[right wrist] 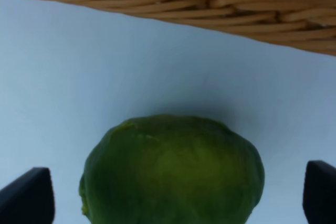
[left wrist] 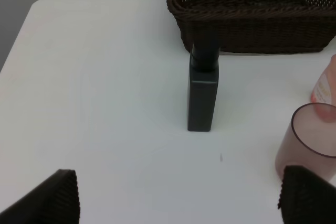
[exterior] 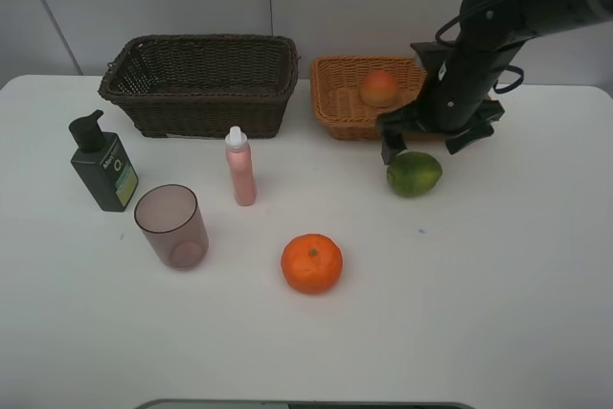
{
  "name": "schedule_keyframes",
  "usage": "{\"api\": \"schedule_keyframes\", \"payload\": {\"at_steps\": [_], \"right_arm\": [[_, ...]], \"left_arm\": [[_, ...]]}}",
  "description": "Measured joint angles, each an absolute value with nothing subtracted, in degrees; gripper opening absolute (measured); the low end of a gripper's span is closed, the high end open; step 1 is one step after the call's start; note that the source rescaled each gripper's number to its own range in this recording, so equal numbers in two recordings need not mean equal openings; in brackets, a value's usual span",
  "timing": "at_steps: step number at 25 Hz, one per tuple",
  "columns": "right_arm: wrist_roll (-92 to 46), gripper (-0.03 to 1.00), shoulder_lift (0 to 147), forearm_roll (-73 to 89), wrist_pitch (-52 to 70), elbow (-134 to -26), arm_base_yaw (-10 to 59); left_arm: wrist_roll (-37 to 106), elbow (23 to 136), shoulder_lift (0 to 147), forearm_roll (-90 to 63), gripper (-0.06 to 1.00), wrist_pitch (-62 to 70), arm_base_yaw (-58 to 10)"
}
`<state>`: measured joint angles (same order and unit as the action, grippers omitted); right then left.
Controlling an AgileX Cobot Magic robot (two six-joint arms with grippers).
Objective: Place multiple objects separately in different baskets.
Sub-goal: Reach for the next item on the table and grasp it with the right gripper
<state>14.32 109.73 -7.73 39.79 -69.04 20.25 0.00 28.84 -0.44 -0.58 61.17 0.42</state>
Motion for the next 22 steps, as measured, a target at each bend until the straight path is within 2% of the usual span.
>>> {"api": "schedule_keyframes", "payload": {"at_steps": [22], "right_arm": [[14.3,1.00,114.2,-7.7,35.8,-68.6,20.3]], "left_arm": [[0.0,28.8,-0.4,-0.6,0.98,61.2,0.4]]}}
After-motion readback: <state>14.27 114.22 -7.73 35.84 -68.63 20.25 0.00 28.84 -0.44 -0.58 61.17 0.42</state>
